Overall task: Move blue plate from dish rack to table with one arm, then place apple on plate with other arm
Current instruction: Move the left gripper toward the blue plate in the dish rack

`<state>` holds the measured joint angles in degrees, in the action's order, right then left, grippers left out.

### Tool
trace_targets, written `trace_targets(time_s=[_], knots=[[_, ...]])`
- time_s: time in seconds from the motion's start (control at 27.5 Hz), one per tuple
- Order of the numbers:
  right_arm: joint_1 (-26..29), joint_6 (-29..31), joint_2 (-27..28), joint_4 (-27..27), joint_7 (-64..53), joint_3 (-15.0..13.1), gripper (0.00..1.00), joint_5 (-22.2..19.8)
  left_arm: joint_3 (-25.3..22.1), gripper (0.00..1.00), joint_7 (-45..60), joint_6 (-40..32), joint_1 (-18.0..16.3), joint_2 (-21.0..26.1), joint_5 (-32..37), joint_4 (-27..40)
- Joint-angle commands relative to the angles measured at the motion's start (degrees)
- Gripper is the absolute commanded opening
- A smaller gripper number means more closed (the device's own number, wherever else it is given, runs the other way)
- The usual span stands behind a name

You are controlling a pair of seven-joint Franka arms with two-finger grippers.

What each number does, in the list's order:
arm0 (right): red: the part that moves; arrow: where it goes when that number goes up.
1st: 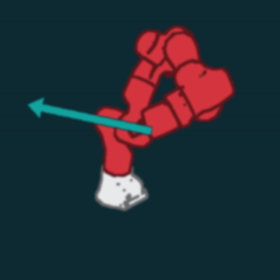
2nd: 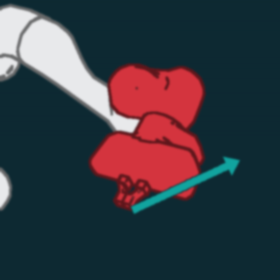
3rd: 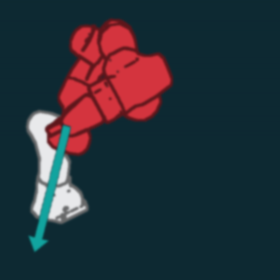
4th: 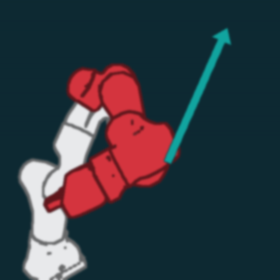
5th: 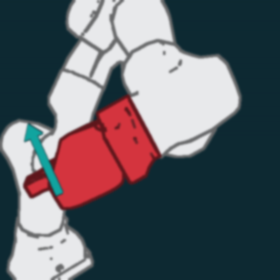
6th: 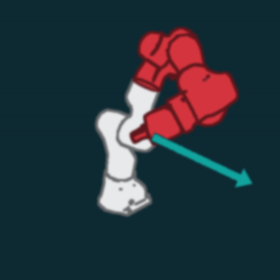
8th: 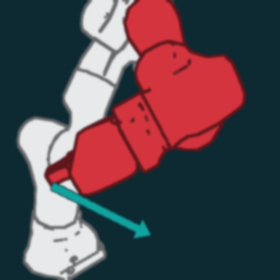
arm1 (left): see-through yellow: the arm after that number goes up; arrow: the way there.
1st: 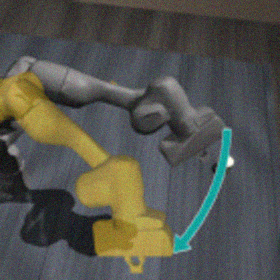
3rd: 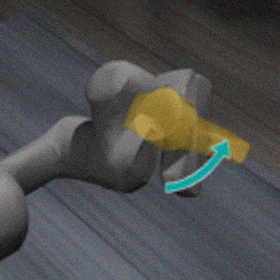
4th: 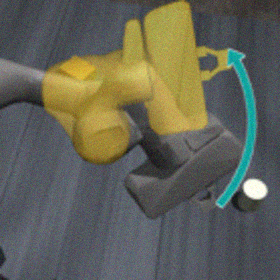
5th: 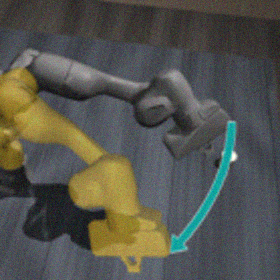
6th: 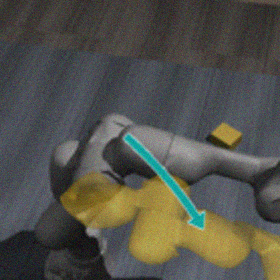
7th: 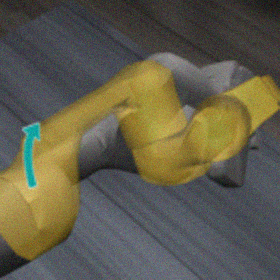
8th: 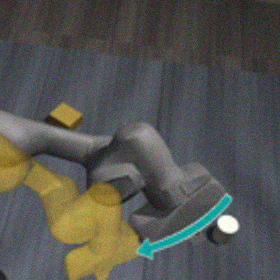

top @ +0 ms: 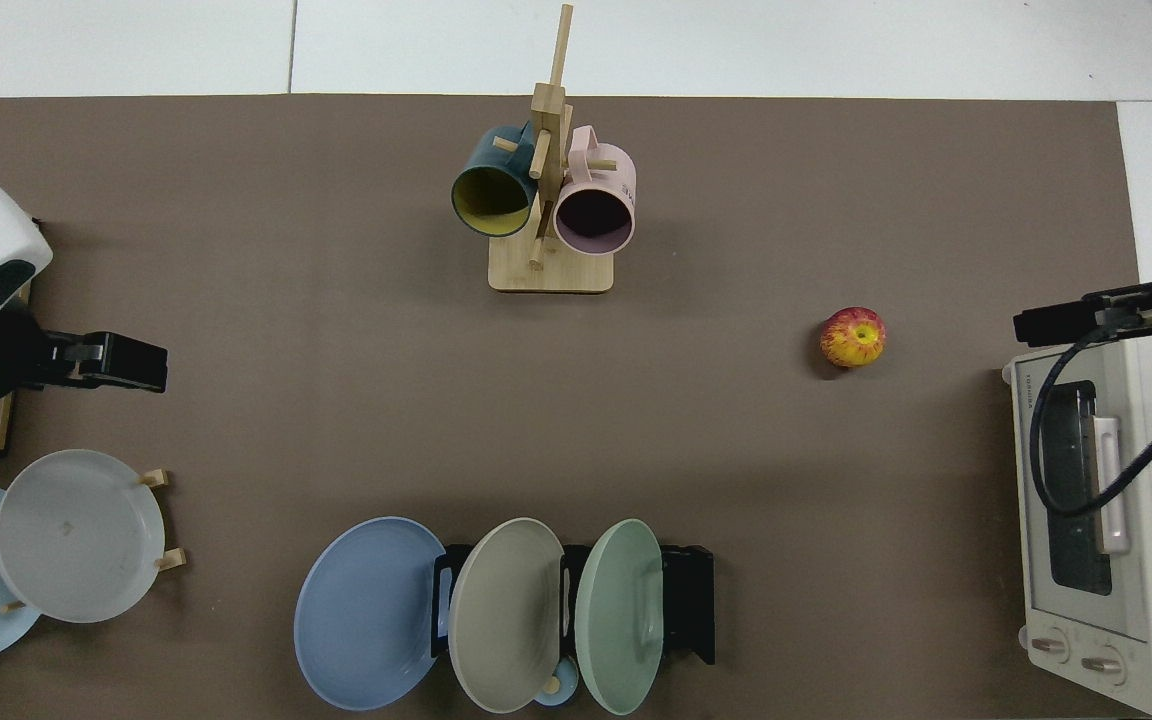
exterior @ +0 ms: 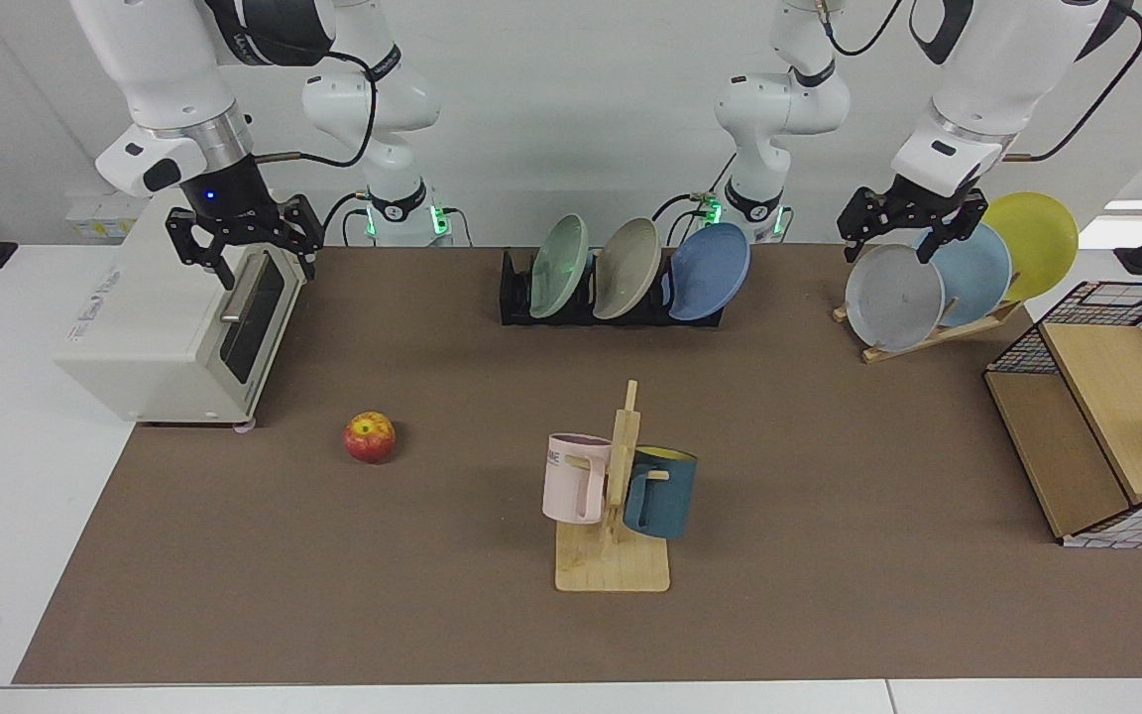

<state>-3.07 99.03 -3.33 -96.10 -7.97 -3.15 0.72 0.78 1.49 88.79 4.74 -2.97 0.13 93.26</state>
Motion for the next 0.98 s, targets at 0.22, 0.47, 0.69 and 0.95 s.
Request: trace_targets(time_s=[0.22, 0.47, 0.69, 0.95], knots=[[0.6, -0.5, -0.3, 0.1, 1.2, 0.6, 1.00, -0.3, 0.2, 1.00, -0.9, -1.4, -0.7, -0.8, -0.4, -0.4], [0.6, -0.5, -0.3, 0.1, 1.2, 0.6, 1.00, -0.3, 0.0, 1.00, -0.8, -3.1, -0.8, -0.9, -0.4, -0.2], [0.6, -0.5, -0.3, 0.1, 1.1, 0.7, 1.00, -0.3, 0.2, 1.00, -0.7, -2.6, -0.7, -1.7, -0.8, 0.9], [0.6, -0.5, -0.3, 0.1, 1.2, 0.6, 1.00, -0.3, 0.5, 1.00, -1.4, -1.3, -0.7, -4.1, -1.1, 5.0]])
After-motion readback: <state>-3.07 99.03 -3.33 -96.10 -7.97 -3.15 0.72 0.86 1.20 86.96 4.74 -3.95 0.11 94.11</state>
